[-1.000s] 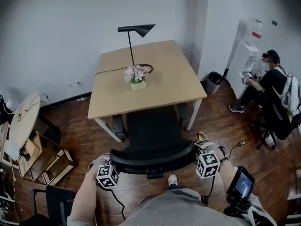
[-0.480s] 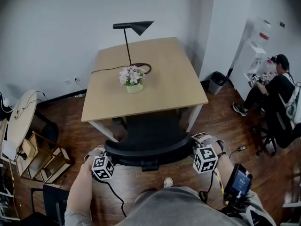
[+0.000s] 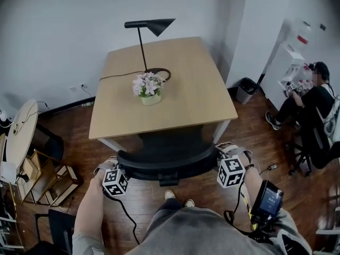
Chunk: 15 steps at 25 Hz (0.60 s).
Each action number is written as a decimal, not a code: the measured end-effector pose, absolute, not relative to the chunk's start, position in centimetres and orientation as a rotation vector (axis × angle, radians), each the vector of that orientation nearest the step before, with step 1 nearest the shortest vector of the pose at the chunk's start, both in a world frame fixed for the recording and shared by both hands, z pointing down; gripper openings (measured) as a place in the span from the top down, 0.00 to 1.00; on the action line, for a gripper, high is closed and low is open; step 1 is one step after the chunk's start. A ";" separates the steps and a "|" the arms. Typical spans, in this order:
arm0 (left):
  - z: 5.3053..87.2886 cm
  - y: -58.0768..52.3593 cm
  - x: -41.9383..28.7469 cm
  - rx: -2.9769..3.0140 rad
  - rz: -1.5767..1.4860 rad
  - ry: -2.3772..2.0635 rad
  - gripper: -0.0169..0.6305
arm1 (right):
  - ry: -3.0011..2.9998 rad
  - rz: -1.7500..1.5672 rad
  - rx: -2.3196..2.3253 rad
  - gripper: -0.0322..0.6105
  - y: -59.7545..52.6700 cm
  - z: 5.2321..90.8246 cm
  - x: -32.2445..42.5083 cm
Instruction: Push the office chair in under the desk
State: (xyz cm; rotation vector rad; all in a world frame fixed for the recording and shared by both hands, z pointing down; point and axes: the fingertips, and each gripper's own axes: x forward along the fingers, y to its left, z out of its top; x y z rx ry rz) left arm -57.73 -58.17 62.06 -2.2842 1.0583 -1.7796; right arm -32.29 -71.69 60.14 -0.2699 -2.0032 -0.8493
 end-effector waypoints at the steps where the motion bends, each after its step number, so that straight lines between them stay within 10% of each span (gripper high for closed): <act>1: 62.1 -58.7 -58.2 -2.285 -1.778 1.054 0.76 | -2.005 -0.845 -0.267 0.70 -72.1 60.3 -32.8; 15: 62.4 -64.3 -63.2 -2.287 -1.773 1.044 0.75 | -2.002 -0.830 -0.229 0.69 -77.8 60.8 -38.0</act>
